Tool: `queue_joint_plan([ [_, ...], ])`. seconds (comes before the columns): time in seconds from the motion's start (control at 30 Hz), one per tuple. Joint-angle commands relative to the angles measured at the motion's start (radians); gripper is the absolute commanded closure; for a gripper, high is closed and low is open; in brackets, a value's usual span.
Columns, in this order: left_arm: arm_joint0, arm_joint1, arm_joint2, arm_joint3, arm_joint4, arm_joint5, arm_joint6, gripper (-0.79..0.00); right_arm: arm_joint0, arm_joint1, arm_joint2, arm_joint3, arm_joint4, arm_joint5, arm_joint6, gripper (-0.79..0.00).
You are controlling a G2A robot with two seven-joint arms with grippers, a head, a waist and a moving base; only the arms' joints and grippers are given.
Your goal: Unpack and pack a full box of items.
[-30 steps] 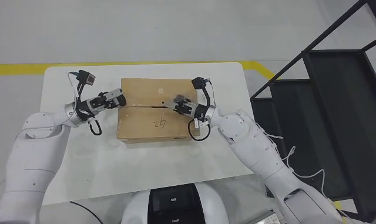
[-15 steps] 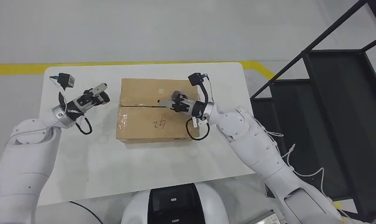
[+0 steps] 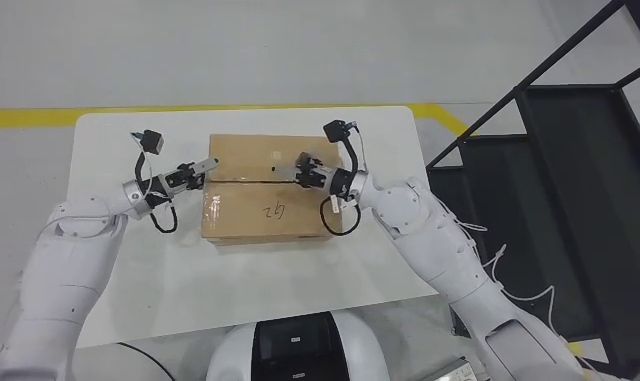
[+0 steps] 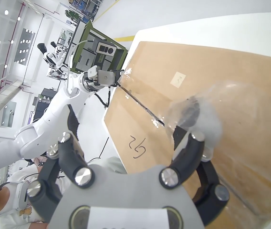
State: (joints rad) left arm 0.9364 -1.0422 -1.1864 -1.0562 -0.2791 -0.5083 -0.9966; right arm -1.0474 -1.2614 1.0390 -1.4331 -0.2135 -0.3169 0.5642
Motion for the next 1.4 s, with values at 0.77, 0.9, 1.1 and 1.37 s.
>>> queue_joint_plan([
  [0.77, -0.070, -0.038, 0.105, 0.024, -0.026, -0.019, -0.034, -0.785, 0.039, -0.017, -0.078, 0.053, -0.015, -0.008, 0.057, -0.785],
  [0.9, -0.071, -0.039, 0.105, 0.026, -0.034, -0.024, -0.038, -0.785, 0.051, -0.023, -0.097, 0.062, -0.009, -0.008, 0.066, -0.785],
  [1.1, -0.068, -0.040, 0.104, 0.027, -0.045, -0.027, -0.044, -0.785, 0.080, -0.036, -0.119, 0.081, 0.052, -0.040, 0.076, -0.785],
  [1.37, -0.064, -0.040, 0.094, 0.036, -0.067, -0.035, -0.058, -0.785, 0.093, -0.038, -0.097, 0.084, 0.099, -0.061, 0.072, -0.785],
])
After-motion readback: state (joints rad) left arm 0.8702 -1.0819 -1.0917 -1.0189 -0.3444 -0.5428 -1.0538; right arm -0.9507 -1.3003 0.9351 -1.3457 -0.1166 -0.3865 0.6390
